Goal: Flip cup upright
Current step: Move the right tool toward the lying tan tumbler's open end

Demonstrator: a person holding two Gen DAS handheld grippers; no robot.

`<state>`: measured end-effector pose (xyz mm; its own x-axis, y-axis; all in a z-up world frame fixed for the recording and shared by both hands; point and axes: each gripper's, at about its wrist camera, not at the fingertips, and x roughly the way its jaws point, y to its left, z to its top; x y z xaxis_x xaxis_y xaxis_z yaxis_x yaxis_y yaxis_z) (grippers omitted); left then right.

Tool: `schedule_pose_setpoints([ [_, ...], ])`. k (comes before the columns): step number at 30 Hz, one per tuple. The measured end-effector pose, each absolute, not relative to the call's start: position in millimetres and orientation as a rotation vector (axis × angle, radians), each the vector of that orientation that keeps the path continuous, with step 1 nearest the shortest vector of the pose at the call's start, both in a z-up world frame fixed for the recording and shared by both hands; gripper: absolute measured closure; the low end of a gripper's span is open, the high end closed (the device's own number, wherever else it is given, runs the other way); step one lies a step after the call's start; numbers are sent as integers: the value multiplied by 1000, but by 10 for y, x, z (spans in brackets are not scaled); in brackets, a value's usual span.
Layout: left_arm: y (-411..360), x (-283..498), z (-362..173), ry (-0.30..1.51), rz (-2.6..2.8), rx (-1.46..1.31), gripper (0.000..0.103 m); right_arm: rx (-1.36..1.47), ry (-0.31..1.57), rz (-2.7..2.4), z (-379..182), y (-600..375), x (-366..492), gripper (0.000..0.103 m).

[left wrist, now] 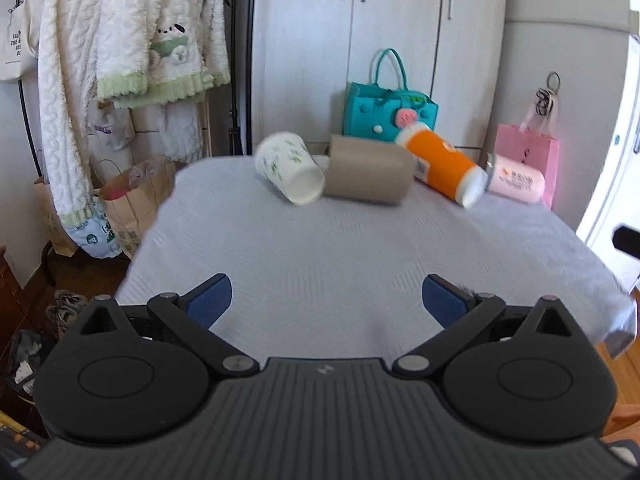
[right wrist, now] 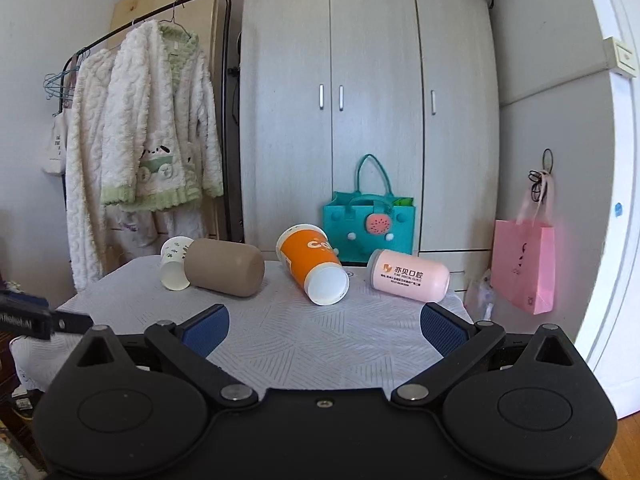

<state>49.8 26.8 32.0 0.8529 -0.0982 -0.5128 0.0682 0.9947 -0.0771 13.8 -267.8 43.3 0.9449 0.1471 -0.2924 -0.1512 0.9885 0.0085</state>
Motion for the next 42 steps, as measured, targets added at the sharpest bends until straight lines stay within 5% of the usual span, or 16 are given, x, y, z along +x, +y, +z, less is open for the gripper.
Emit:
schedule_pose_setpoints([
  [15,460,1270,946,471,-160,-74,0,-74,394,565,1154,-2425,973,0],
  [23,541,1730,591,557,-186,-198,0,-367,433,758,1083,-1784,1579,0],
  [27,606,1835,394,551,-191,-301,0,-479,560,781,963,-1617,1937,13],
  [42,668,2207,115,664,-211,-436,0,-849,610,920,612,-1212,2784,6],
])
